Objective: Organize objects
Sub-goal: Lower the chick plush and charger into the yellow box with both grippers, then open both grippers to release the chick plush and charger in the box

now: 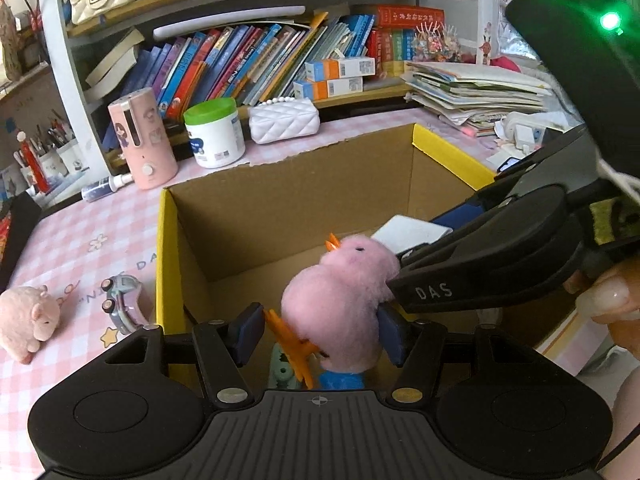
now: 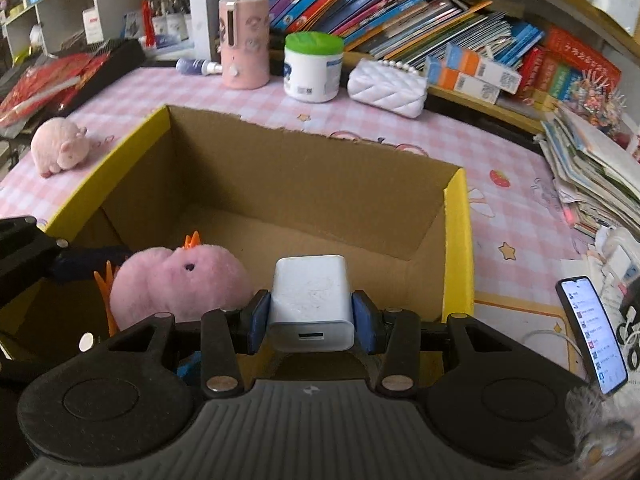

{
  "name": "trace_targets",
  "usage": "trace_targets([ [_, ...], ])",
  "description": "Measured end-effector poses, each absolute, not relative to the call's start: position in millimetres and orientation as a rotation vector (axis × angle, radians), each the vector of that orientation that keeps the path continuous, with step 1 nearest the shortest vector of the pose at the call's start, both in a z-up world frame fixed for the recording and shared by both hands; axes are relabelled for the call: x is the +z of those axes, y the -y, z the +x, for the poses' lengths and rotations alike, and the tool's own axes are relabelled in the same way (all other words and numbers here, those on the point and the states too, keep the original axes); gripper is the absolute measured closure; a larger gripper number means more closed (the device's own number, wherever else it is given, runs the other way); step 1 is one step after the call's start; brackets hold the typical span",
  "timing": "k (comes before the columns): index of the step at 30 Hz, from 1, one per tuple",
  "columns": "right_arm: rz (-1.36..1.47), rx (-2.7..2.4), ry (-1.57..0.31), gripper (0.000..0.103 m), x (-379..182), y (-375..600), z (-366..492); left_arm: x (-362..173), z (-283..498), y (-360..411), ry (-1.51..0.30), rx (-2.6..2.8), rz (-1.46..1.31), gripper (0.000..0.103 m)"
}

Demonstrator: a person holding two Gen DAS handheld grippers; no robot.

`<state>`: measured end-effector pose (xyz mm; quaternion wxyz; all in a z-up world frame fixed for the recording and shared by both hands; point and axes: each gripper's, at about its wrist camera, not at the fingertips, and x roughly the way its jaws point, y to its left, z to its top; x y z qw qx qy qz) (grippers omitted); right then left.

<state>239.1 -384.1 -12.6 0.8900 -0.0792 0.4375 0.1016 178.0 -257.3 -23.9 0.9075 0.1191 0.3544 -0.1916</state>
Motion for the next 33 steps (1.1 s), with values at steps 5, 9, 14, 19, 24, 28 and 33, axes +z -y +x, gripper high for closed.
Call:
trace_targets([
  [5, -0.166, 0.222, -0.94, 0.061, -19.0, 382.3, 242.9, -22.2, 176.8, 252.2, -0.734, -0.382, 0.217, 0.04],
  [9, -0.171, 0.226, -0.942, 0.061, -19.3, 380.9, 243.7, -19.8, 175.2, 248.9, -0.732, -0.38, 0.198, 0.039],
  [14, -0.156, 0.211, -0.91, 0.061, -12.0, 379.6, 240.7, -13.8, 170.4, 245.7, -0.711, -0.377, 0.18, 0.033],
  [19, -0.121, 0.176, -0.84, 0.06, 4.5, 382.3, 229.1, -7.1, 161.8, 241.9, -0.676, -0.383, 0.178, 0.027],
  [24, -0.083, 0.102, -0.75, 0.055, 23.1, 385.7, 207.6, 2.1, 149.2, 234.2, -0.637, -0.378, 0.169, 0.026],
  [28, -0.045, 0.034, -0.687, 0.053, 33.7, 388.2, 184.3, 10.4, 136.4, 222.2, -0.606, -0.371, 0.144, 0.025],
  [33, 0.0, -0.07, -0.617, 0.051, 44.0, 389.2, 148.4, 20.5, 118.4, 202.7, -0.57, -0.365, 0.114, 0.024],
])
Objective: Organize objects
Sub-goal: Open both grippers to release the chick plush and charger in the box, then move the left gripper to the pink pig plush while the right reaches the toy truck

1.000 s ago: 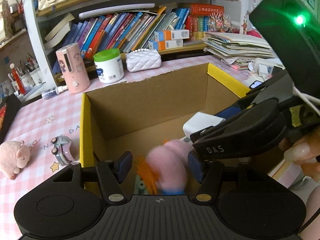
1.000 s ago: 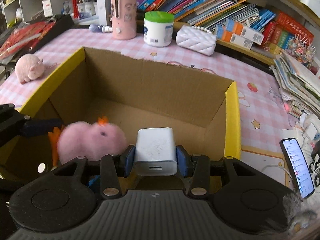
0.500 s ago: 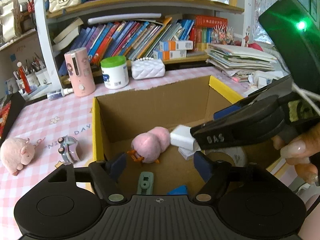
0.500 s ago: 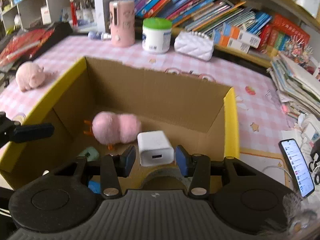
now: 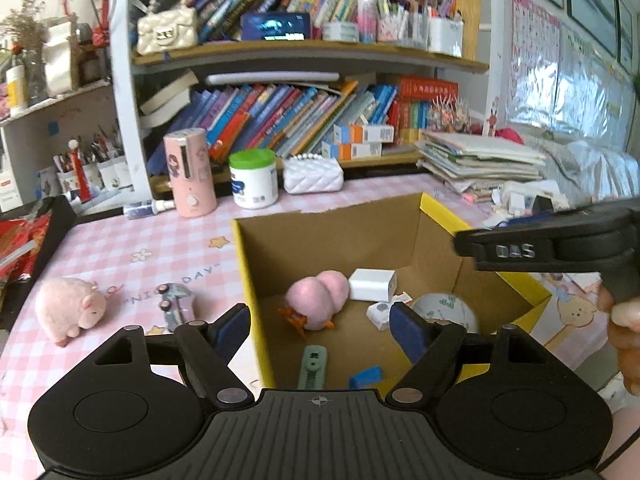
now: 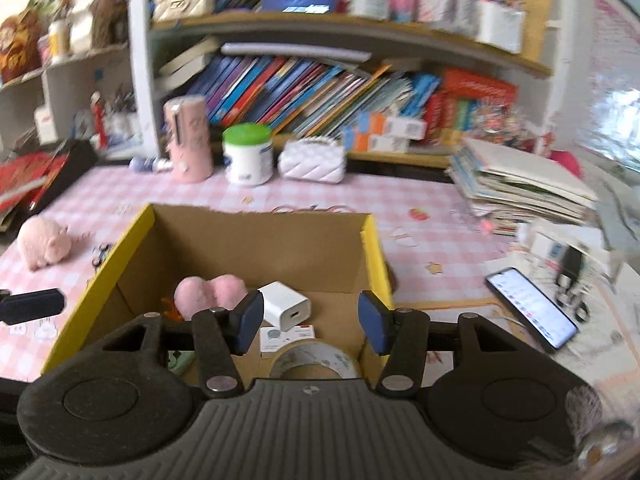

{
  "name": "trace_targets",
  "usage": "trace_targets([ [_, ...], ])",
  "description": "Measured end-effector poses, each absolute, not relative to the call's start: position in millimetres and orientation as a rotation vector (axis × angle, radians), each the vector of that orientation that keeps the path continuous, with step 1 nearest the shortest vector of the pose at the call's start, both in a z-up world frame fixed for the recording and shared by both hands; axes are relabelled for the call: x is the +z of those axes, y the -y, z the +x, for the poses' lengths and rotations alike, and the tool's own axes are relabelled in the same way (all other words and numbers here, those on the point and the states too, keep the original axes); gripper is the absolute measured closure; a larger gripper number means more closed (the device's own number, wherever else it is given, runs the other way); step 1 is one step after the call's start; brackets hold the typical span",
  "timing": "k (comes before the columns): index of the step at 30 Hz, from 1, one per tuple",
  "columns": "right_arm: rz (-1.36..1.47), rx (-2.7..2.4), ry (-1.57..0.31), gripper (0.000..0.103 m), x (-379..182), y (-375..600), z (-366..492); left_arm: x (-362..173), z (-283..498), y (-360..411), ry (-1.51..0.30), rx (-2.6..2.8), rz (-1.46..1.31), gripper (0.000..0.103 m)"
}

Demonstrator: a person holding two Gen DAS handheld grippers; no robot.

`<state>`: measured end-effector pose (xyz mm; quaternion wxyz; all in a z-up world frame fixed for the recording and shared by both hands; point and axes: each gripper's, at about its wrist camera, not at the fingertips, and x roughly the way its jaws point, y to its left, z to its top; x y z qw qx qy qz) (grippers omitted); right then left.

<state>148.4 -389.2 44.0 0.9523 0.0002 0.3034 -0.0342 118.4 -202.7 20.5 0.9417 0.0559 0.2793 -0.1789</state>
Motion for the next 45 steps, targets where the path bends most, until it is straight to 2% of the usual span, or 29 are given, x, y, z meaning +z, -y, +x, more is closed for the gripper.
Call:
trace_targets([
  [11, 0.058, -0.229, -0.62, 0.05, 27.1, 356.4, 72.9, 16.0, 79.8, 156.7, -0.566, -0.355, 0.105, 0.014],
  [31, 0.03, -0.157, -0.798, 0.04, -21.1, 245.4, -13.9, -24.5, 9.7, 75.2, -0.732, -0.3, 0.132, 0.013],
  [45, 0.018, -0.038, -0.816, 0.039, -23.8, 180.2, -24.2, -23.5, -15.7, 12.7, -0.739, -0.214, 0.118, 0.013],
])
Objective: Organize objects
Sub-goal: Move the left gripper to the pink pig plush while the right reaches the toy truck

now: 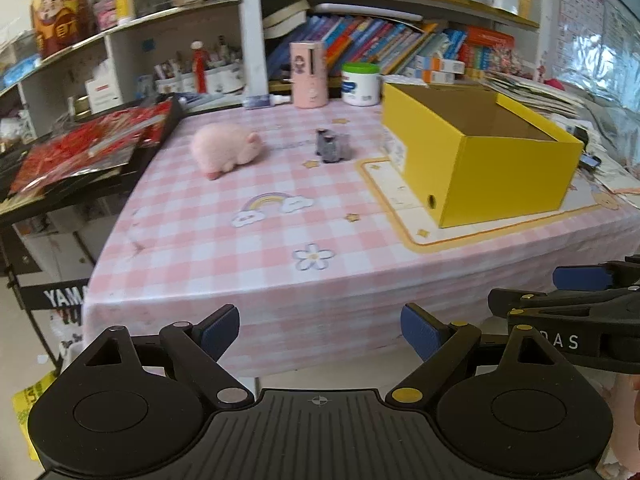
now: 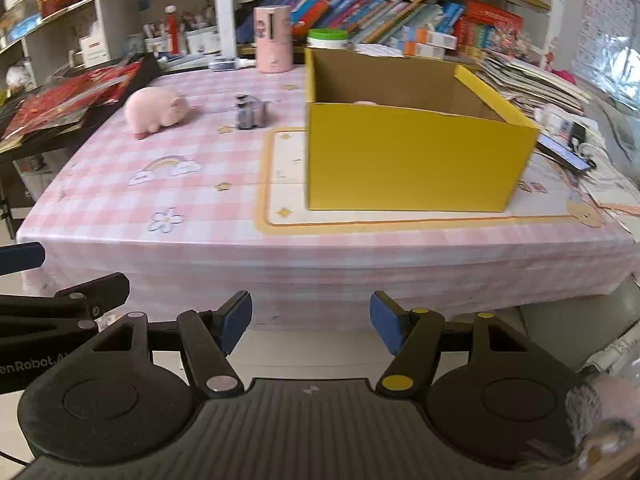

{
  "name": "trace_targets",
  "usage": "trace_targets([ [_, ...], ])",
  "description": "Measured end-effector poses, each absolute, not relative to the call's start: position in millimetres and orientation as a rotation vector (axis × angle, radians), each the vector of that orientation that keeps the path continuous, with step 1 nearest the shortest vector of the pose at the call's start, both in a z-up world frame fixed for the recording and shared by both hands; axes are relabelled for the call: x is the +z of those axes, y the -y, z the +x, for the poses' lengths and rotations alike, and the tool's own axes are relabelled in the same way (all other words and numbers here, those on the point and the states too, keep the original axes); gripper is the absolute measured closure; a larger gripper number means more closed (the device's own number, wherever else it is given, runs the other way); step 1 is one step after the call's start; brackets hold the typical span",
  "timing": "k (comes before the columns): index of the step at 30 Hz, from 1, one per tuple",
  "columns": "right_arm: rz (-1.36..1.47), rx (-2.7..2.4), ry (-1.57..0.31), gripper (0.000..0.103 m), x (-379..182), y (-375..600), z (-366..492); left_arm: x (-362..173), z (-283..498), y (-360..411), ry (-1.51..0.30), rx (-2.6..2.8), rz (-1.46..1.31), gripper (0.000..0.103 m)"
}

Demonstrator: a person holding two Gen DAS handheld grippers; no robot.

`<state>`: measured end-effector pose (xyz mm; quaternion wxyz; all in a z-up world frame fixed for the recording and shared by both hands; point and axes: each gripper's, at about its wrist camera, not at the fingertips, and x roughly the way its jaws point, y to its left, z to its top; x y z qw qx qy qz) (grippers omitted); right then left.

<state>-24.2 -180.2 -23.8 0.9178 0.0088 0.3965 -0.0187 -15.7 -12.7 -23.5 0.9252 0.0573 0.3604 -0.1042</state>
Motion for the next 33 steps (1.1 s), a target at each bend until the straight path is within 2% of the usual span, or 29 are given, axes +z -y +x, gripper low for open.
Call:
trace_targets([
  [15, -0.054, 0.054, -0.738, 0.039, -3.6, 123.9, -16.6, -2.6, -15.3, -41.4, -0.655, -0.114, 0.045, 0.013],
  [33, -0.077, 0.103, -0.762, 0.039, -13.0, 108.6, 36.5, -12.0, 32.4, -55.5, -0.688, -0.067, 0.023, 0.013],
])
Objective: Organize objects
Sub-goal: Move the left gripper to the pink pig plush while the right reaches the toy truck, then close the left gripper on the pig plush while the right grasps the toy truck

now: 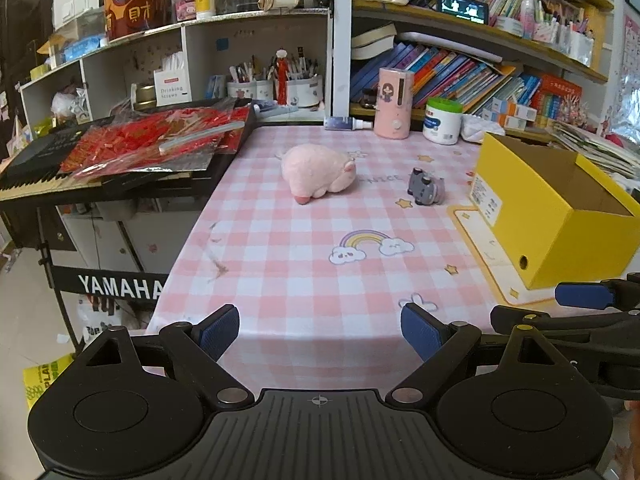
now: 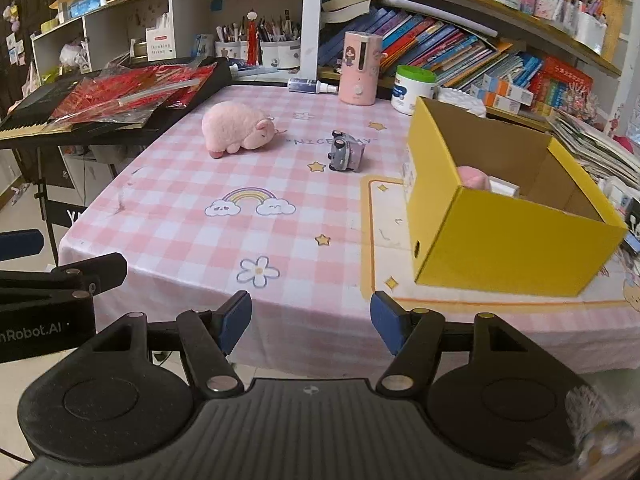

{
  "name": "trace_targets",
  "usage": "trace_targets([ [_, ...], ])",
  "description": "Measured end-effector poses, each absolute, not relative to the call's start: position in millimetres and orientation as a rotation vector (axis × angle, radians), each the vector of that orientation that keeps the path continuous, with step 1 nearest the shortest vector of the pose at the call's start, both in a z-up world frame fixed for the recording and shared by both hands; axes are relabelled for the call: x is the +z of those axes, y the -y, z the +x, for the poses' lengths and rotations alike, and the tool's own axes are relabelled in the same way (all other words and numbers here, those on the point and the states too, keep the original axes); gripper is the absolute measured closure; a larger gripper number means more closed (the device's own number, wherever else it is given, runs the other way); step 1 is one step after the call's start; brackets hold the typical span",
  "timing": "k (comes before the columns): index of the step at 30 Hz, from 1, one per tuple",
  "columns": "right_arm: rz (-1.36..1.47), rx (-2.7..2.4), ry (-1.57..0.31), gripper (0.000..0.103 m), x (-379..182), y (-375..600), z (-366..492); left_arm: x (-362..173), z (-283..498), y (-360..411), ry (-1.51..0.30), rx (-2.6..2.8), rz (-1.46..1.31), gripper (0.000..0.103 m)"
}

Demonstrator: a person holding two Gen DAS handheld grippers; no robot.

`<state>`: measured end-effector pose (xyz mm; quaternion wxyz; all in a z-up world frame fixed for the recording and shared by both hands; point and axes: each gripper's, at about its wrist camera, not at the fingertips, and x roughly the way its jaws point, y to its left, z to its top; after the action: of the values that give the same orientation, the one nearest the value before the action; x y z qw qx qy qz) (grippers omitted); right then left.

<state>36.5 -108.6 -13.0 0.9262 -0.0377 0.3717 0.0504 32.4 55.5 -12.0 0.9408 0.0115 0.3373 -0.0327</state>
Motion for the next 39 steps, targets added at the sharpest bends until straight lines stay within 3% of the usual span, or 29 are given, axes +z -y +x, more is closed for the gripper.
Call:
trace_targets([
  [26, -0.024, 0.061, -0.769, 0.039, -19.9, 125.5, 255.3, -13.7, 214.8, -45.6, -0.729, 0.029, -0.035, 0.013],
  [39, 0.008, 0.05, -0.881, 0.039, -50.5, 134.6, 334.6, -35.1, 299.4, -34.4, -0.768, 0.066, -0.062, 0.003],
])
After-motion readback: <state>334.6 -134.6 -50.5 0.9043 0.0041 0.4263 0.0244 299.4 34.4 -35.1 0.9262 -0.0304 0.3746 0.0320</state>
